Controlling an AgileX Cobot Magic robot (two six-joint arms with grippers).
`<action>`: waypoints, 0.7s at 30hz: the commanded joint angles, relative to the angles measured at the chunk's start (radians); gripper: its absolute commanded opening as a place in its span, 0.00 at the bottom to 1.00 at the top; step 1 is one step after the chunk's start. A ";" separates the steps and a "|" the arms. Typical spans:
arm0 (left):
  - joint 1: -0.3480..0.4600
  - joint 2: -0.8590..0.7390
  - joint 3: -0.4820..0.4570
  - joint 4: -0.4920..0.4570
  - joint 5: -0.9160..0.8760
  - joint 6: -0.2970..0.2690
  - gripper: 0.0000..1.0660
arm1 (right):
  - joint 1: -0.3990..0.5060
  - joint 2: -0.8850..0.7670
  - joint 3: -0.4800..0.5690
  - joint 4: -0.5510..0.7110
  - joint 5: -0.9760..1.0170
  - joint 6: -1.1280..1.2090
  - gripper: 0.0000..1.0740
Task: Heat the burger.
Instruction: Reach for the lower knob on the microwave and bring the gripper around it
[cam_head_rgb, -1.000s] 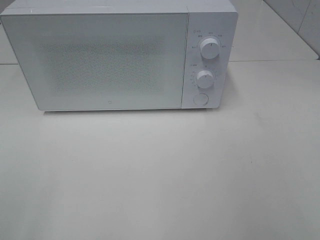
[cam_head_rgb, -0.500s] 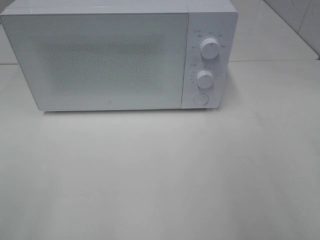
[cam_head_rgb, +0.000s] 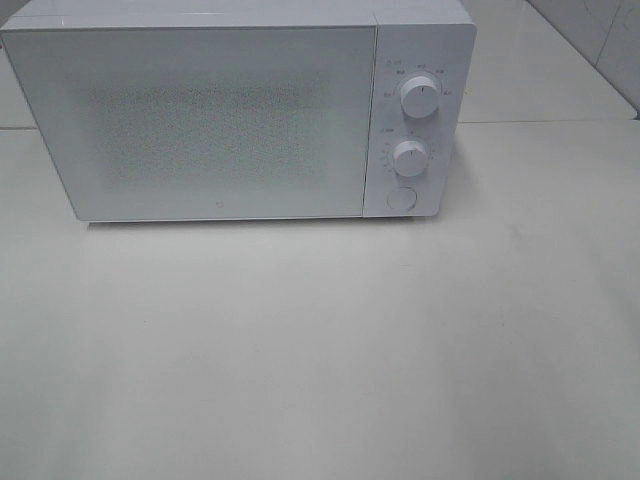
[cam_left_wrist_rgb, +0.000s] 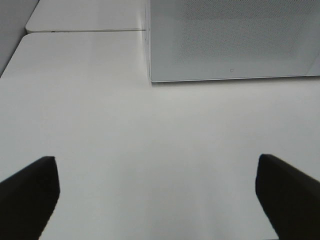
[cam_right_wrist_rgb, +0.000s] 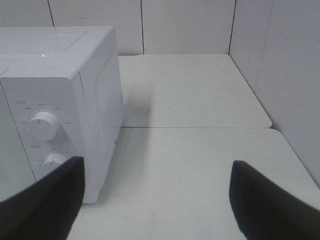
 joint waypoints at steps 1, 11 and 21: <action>-0.004 -0.018 0.002 -0.002 0.003 -0.002 0.94 | -0.004 0.074 0.003 -0.001 -0.105 0.002 0.71; -0.004 -0.018 0.002 -0.002 0.003 -0.002 0.94 | -0.004 0.271 0.003 0.072 -0.318 -0.080 0.71; -0.004 -0.018 0.002 -0.002 0.003 -0.002 0.94 | -0.004 0.459 0.037 0.297 -0.609 -0.305 0.71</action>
